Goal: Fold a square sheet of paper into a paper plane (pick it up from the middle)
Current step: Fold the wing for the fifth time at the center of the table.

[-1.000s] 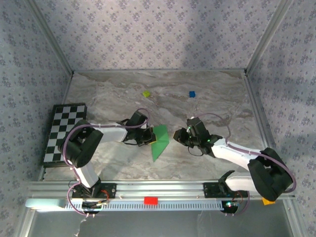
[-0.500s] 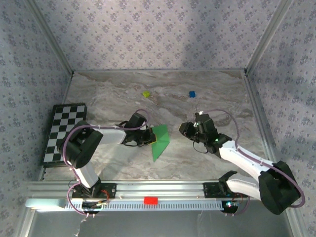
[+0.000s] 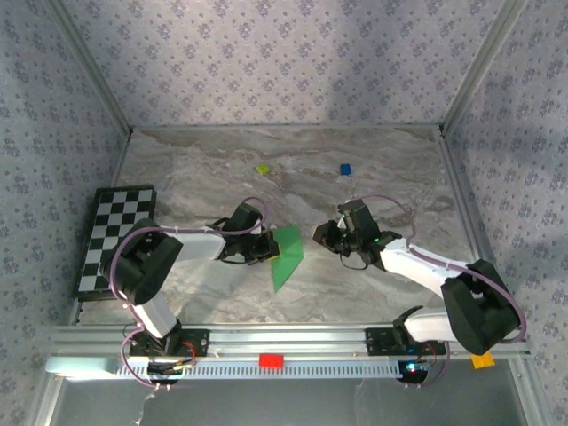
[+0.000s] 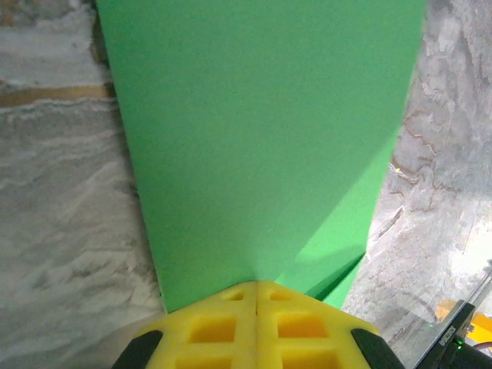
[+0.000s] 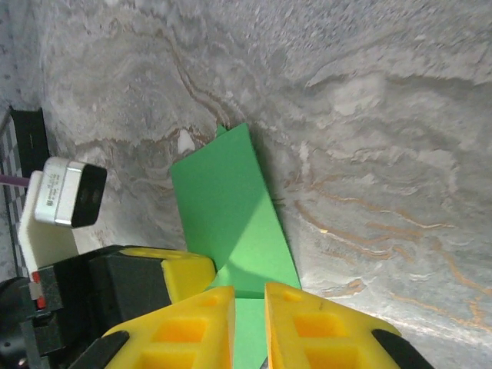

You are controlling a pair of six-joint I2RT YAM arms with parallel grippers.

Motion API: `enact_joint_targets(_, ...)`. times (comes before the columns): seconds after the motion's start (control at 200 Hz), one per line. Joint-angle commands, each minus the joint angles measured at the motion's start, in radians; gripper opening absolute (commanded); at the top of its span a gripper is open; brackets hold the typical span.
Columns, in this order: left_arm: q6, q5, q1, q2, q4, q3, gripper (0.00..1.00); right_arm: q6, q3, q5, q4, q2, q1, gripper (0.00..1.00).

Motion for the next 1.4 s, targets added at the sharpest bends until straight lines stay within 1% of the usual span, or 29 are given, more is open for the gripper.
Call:
enact_joint_targets(0.0,0.029,-0.014,0.009,-0.06,-0.055,0.016,0.04,-0.034,0.051,-0.035,-0.023,0.028,0.018,0.18)
enact_joint_targets(0.23,0.035,-0.015,0.043,-0.102,-0.064,0.038,0.07,-0.04,0.061,-0.034,-0.023,0.055,0.041,0.19)
enact_joint_targets(0.5,0.043,0.007,0.074,-0.064,-0.049,0.06,0.08,-0.039,0.061,-0.03,-0.027,0.069,0.052,0.19)
enact_joint_targets(0.685,0.034,0.01,0.077,-0.004,-0.035,0.049,0.06,-0.038,0.063,-0.04,-0.028,0.093,0.059,0.19)
enact_joint_targets(0.875,0.014,0.011,0.076,0.027,0.008,-0.01,0.04,-0.035,0.06,-0.039,-0.027,0.102,0.067,0.19)
enact_joint_targets(1.084,0.002,0.012,0.076,0.028,0.036,-0.052,0.04,-0.032,0.05,-0.038,-0.022,0.106,0.069,0.19)
enact_joint_targets(1.394,0.014,0.017,0.076,0.019,0.021,-0.034,0.03,-0.006,0.019,-0.052,0.026,0.116,0.059,0.2)
